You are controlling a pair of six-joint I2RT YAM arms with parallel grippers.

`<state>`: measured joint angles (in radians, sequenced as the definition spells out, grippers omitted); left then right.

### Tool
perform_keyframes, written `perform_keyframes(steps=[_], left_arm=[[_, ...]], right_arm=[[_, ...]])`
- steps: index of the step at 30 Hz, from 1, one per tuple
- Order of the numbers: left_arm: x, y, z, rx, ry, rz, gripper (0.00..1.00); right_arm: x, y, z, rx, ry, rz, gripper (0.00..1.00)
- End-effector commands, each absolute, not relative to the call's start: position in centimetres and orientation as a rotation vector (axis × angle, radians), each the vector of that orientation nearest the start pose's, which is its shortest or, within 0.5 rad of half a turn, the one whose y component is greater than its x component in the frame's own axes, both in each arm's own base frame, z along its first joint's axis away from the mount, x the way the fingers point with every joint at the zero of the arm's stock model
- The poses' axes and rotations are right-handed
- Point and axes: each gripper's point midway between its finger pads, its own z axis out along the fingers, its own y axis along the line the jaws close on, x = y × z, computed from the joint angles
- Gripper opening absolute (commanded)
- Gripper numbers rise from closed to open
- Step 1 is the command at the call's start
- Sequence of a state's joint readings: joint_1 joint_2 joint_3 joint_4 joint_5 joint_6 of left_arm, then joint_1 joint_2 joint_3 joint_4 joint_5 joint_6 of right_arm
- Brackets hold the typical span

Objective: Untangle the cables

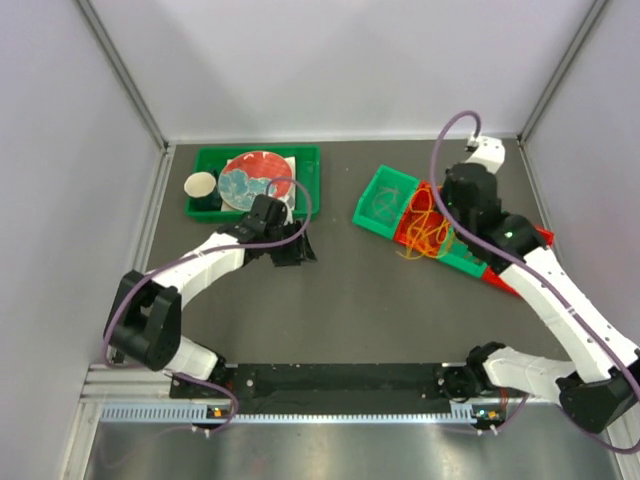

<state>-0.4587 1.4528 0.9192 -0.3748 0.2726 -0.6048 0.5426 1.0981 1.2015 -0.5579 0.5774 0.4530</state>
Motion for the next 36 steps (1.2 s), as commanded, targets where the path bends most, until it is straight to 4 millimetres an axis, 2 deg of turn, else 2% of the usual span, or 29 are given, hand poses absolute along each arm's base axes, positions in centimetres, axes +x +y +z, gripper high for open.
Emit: perform_keyframes(steps=[1, 2, 6, 11, 14, 17, 21, 23, 30, 31, 33, 34, 36], left_arm=[[30.4, -24.6, 12.3, 0.027, 2.505, -0.823, 0.54], [30.5, -24.7, 12.1, 0.031, 2.507, -0.824, 0.54], [30.8, -25.6, 12.1, 0.056, 2.508, -0.847, 0.54], [30.8, -26.8, 12.3, 0.106, 2.505, -0.859, 0.54], [30.9, -26.9, 12.3, 0.114, 2.508, -0.86, 0.54], [30.8, -26.8, 12.1, 0.116, 2.514, -0.859, 0.54], [30.6, -26.6, 12.4, 0.122, 2.507, -0.853, 0.54], [30.5, -26.4, 12.8, 0.127, 2.493, -0.846, 0.54], [30.4, -25.7, 13.2, 0.131, 2.486, -0.806, 0.54], [30.3, -25.7, 13.3, 0.132, 2.487, -0.805, 0.54], [30.2, -25.5, 13.4, 0.131, 2.487, -0.801, 0.54], [30.2, -25.4, 13.5, 0.128, 2.483, -0.798, 0.54], [30.2, -25.4, 13.5, 0.127, 2.482, -0.794, 0.54]], right_arm=[[30.6, 7.1, 34.6, 0.301, 1.859, 0.076, 0.0], [30.3, 6.9, 35.1, 0.292, 1.847, 0.075, 0.0], [28.4, 3.3, 37.1, 0.371, 1.793, -0.052, 0.0], [27.3, -0.8, 38.2, 0.462, 1.739, -0.148, 0.0], [27.2, -2.3, 38.4, 0.496, 1.723, -0.187, 0.0], [27.3, -3.3, 38.1, 0.526, 1.713, -0.209, 0.0], [27.6, -5.2, 36.3, 0.588, 1.72, -0.26, 0.0], [28.2, -5.3, 35.6, 0.595, 1.734, -0.232, 0.0], [29.2, -7.8, 32.5, 0.668, 1.756, -0.284, 0.0], [29.2, -9.1, 32.6, 0.706, 1.73, -0.31, 0.0], [29.9, -9.7, 31.7, 0.723, 1.75, -0.276, 0.0], [30.2, -10.6, 31.5, 0.748, 1.742, -0.273, 0.0], [30.8, -10.8, 31.0, 0.753, 1.754, -0.25, 0.0]])
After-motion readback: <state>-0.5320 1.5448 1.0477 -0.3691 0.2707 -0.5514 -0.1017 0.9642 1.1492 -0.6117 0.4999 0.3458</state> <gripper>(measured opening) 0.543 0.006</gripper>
